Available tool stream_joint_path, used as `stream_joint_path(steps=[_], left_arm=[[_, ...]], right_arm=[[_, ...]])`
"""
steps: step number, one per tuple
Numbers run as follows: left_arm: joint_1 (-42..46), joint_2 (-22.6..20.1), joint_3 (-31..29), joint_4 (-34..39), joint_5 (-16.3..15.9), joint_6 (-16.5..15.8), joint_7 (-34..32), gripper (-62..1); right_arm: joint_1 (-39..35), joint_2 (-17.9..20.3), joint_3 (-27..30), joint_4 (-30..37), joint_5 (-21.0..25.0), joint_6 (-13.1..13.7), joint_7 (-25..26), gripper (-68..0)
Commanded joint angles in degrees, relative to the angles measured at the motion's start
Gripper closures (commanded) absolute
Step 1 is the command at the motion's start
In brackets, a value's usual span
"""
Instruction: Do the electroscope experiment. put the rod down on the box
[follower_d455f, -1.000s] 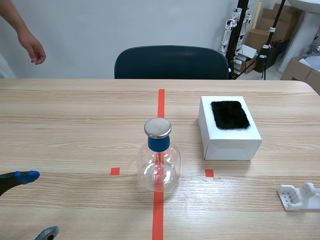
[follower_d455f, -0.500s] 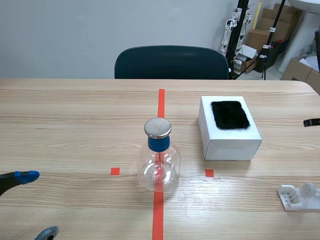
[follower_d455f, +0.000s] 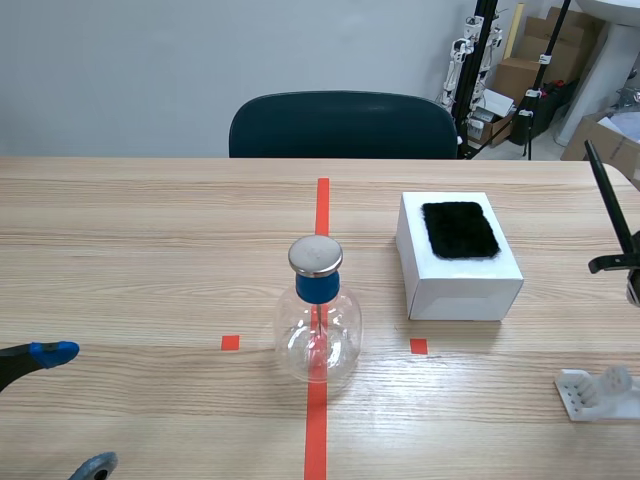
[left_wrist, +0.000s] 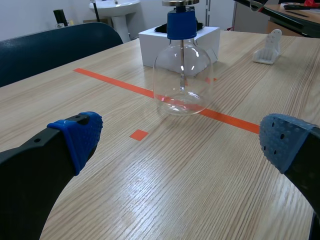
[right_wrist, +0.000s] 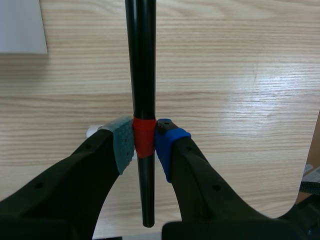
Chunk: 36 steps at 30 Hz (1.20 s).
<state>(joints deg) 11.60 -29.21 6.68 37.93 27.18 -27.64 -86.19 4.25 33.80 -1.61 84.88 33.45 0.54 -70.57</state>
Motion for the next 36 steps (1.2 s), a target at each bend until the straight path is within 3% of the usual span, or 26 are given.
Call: stream_joint_path(steps=[1,5,16,31,36], left_arm=[[0.3,-0.5,-0.3,0.8,-0.5,-0.1,-2.8,-62.3],[0.3,-0.5,-0.3,0.8,-0.5,-0.1,-2.8,-62.3],[0.3,-0.5,-0.3,0.8,-0.5,-0.1,-2.8,-62.3],[0.3,-0.5,-0.3,0.8,-0.5,-0.1,-2.8,-62.3],[0.3,-0.5,-0.3,0.8,-0.5,-0.1,-2.8,-62.3]], right_arm=[[2.6,0.8,-0.1,-0.1,-0.5,0.6,-1.0,-4.2],[6.1,0.8,-2.1,-3.8,-1.7,0.6,-2.9,-4.2],[11.9,-1.2,-3.7,-14.6,-3.9,1.3,-1.0,-4.2],[15.9,-6.2,-5.2,-21.9,-9.5,2.5,2.1,-4.2],[16.5,-7.5,-5.2,-23.8,-10.3,2.5,5.6,-4.2]])
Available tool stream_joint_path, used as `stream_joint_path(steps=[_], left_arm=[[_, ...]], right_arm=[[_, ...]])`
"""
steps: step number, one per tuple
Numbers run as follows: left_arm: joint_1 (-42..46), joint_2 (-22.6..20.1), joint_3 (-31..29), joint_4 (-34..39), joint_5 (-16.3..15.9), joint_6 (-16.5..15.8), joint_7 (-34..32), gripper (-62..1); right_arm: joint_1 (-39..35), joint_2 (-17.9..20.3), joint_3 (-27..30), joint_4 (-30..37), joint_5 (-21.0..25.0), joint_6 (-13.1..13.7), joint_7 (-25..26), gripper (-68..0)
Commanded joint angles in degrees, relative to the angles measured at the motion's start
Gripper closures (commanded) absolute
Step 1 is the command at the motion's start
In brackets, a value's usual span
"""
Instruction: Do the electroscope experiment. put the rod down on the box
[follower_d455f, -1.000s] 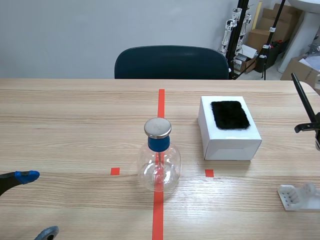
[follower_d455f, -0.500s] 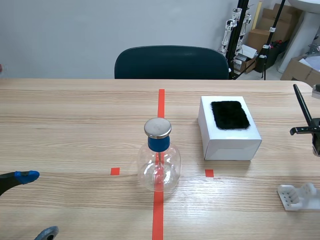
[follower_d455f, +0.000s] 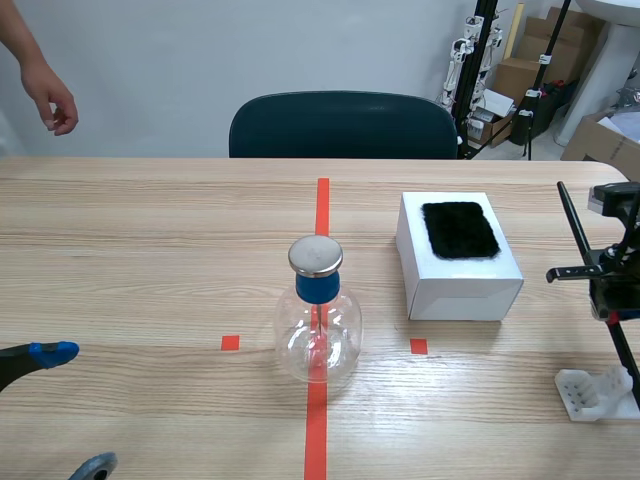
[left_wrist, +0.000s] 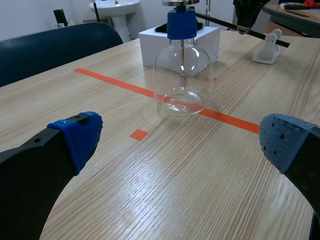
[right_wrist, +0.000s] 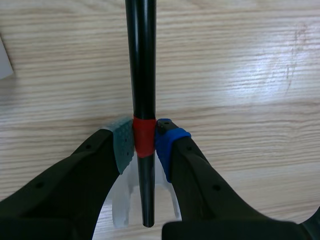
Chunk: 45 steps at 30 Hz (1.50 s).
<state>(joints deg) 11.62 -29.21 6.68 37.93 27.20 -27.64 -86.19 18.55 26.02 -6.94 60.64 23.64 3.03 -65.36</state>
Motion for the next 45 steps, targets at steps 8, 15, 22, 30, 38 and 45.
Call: stream_joint_path(steps=[8,15,22,30,38,45], left_arm=[[0.2,-0.5,-0.3,0.8,-0.6,-0.1,-2.8,-62.3],[0.2,-0.5,-0.3,0.8,-0.6,-0.1,-2.8,-62.3],[0.2,-0.5,-0.3,0.8,-0.6,-0.1,-2.8,-62.3],[0.2,-0.5,-0.3,0.8,-0.6,-0.1,-2.8,-62.3],[0.2,-0.5,-0.3,0.8,-0.6,-0.1,-2.8,-62.3],[0.2,-0.5,-0.3,0.8,-0.6,-0.1,-2.8,-62.3]], right_arm=[[3.0,-1.8,0.1,-2.1,-2.4,-0.2,1.9,-4.2],[3.5,-3.7,0.1,-3.9,-4.2,-0.2,3.0,-4.2],[3.5,-4.5,0.1,-6.1,-5.5,-0.5,7.1,-4.2],[3.5,-5.1,0.1,-8.7,-5.7,-0.4,11.7,-13.1],[3.3,-5.4,0.1,-8.7,-5.9,-0.4,11.8,-22.8],[3.3,-5.4,0.1,-8.7,-5.9,-0.4,11.7,-43.3]])
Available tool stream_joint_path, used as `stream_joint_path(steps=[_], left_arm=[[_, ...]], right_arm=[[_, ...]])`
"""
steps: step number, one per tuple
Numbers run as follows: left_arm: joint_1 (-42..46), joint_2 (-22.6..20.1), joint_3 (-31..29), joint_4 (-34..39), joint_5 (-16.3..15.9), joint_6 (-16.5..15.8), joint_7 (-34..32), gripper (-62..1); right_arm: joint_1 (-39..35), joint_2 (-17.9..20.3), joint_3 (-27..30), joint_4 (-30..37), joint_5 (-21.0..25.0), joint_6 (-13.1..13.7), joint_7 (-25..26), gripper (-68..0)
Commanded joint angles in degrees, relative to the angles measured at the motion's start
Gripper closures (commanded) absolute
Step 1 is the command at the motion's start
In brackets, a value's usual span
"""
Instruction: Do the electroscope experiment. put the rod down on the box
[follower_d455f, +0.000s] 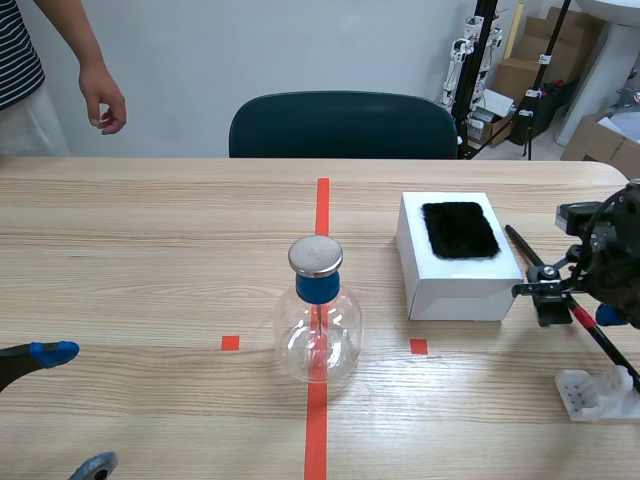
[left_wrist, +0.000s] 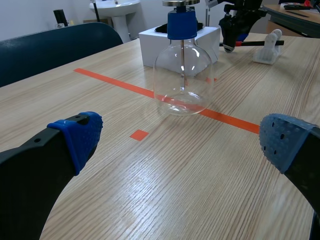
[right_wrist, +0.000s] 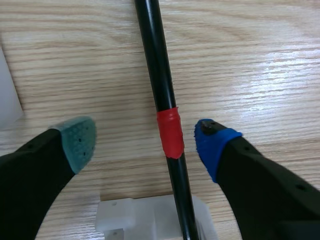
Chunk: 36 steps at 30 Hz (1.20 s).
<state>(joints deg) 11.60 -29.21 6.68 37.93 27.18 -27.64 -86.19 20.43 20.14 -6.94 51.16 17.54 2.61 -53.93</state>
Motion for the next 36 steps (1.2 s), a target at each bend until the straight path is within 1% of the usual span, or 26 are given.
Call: stream_joint_path(steps=[1,3,5,8,10,15,20,36], left_arm=[[0.3,-0.5,-0.3,0.8,-0.6,-0.1,-2.8,-62.3],[0.3,-0.5,-0.3,0.8,-0.6,-0.1,-2.8,-62.3],[0.3,-0.5,-0.3,0.8,-0.6,-0.1,-2.8,-62.3],[0.3,-0.5,-0.3,0.8,-0.6,-0.1,-2.8,-62.3],[0.3,-0.5,-0.3,0.8,-0.6,-0.1,-2.8,-62.3],[0.3,-0.5,-0.3,0.8,-0.6,-0.1,-2.8,-62.3],[0.3,-0.5,-0.3,0.8,-0.6,-0.1,-2.8,-62.3],[0.3,-0.5,-0.3,0.8,-0.6,-0.1,-2.8,-62.3]], right_arm=[[1.5,0.5,0.1,0.7,-0.1,0.0,0.3,-46.3],[1.5,0.5,0.1,0.7,-0.8,0.0,0.3,-50.8],[1.5,0.5,0.1,0.7,-1.5,0.0,0.3,-53.9],[1.5,0.5,0.1,0.8,-2.4,0.0,0.3,-58.1],[1.5,0.7,0.1,0.8,-2.8,0.0,0.3,-59.6],[1.5,1.1,0.1,0.8,-2.8,0.0,0.4,-59.5],[1.5,1.3,0.1,0.8,-2.8,0.0,1.6,-59.5],[1.4,1.5,0.1,0.8,-2.8,0.0,1.5,-59.5]])
